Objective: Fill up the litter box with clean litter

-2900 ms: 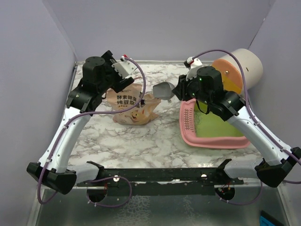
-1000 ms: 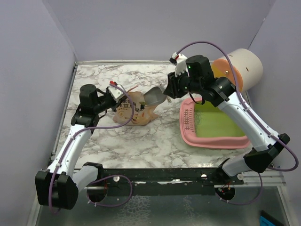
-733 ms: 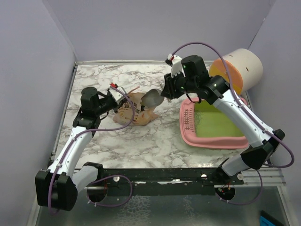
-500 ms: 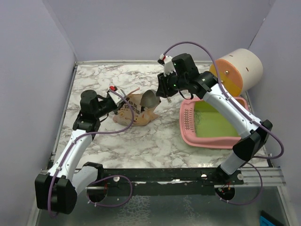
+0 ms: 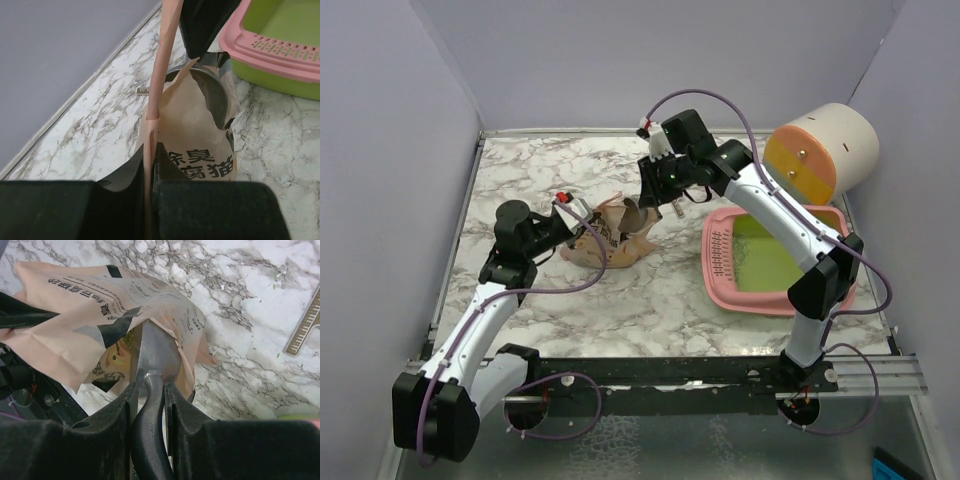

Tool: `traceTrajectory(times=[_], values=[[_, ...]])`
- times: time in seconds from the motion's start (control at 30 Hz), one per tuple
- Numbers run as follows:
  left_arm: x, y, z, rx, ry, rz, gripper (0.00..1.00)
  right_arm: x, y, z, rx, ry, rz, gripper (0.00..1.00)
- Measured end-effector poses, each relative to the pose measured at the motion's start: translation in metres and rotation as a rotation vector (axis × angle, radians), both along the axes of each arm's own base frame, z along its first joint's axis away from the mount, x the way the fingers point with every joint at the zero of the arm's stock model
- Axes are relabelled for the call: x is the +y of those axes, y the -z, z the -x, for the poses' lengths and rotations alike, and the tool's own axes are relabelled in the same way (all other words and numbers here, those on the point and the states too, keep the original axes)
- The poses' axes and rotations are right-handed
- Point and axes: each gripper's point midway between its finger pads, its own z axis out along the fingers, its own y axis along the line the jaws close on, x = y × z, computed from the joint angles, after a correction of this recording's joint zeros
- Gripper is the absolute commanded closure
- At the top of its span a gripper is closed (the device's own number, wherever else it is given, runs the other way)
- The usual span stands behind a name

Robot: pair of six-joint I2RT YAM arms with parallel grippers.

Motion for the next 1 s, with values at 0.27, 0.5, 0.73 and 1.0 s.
traceTrajectory(times=[0.27, 0.5, 0.73, 1.0], values=[[-0.003, -0.002, 0.004, -0.021, -0.023, 0.034, 1.00, -0.002, 0.032, 0.003, 0.054, 0.008, 0.031, 0.99], [-0.001, -0.003, 0.003, -0.023, -0.042, 0.057, 1.00, -0.001, 0.047, -0.001, 0.062, 0.038, 0.036, 0.99], [-0.002, -0.003, 0.002, -0.019, -0.056, 0.064, 1.00, 0.005, 0.044, -0.003, 0.019, 0.071, 0.064, 0.99], [-0.003, -0.001, 0.001, -0.015, -0.064, 0.066, 1.00, 0.023, 0.055, 0.000, -0.025, 0.069, 0.094, 0.99]])
